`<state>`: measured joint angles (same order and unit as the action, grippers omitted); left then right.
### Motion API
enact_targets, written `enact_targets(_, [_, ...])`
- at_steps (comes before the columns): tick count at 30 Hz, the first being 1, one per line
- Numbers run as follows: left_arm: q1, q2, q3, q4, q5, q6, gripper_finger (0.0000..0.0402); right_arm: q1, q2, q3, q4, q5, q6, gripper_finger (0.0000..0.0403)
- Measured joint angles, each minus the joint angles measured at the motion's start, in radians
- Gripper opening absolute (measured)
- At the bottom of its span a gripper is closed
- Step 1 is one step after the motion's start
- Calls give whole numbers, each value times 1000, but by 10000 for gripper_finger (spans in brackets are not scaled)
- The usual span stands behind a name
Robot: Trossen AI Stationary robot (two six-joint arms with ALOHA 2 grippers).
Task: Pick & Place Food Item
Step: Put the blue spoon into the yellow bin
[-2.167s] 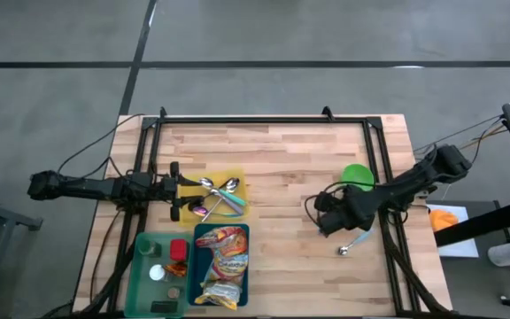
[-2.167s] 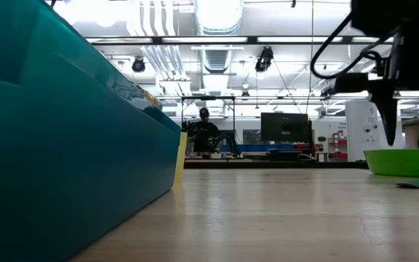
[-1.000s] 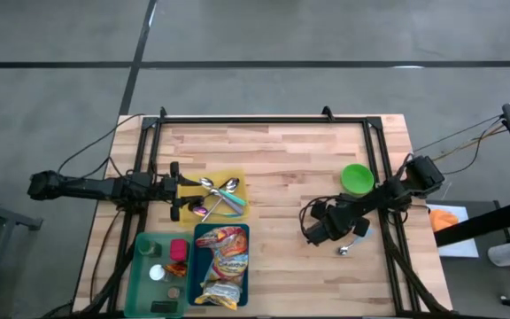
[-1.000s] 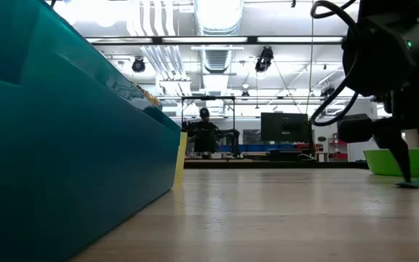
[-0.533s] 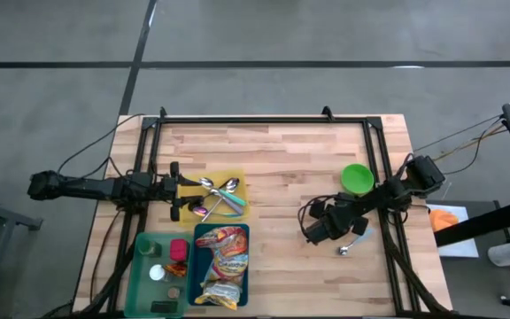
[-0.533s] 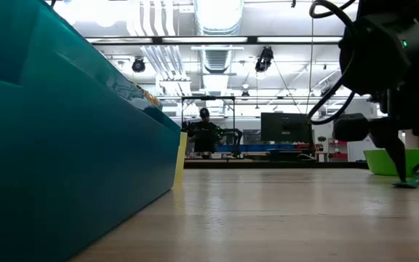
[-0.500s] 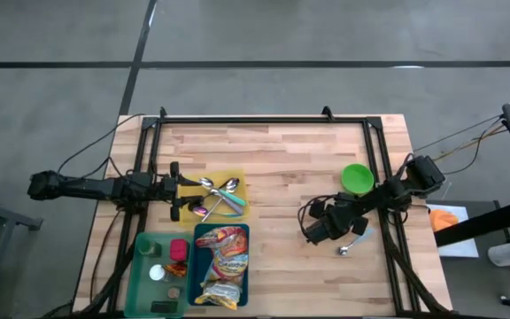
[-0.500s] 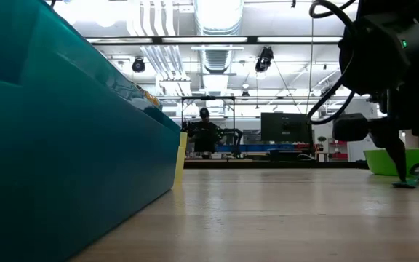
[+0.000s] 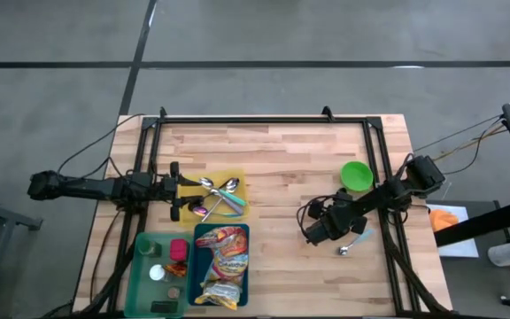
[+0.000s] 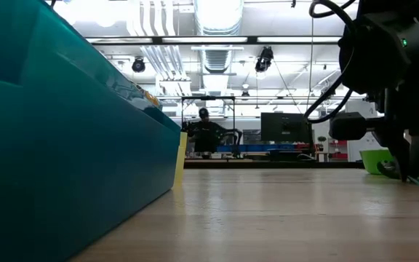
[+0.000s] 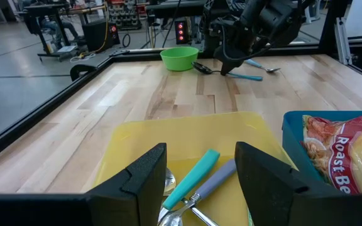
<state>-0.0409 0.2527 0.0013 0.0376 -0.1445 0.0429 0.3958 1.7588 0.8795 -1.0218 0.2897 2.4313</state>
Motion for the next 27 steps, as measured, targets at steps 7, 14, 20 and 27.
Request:
enact_targets(7, [0,0,0,0,0,0,189,0,0,0,0,1,0,30])
enact_targets(14, [0,0,0,0,0,0,189,0,0,0,1,1,0,30])
enact_targets(20, [0,0,0,0,0,0,189,0,0,0,1,1,0,30])
enact_targets(27, [0,0,0,0,0,0,189,0,-16,9,12,79,-37,31])
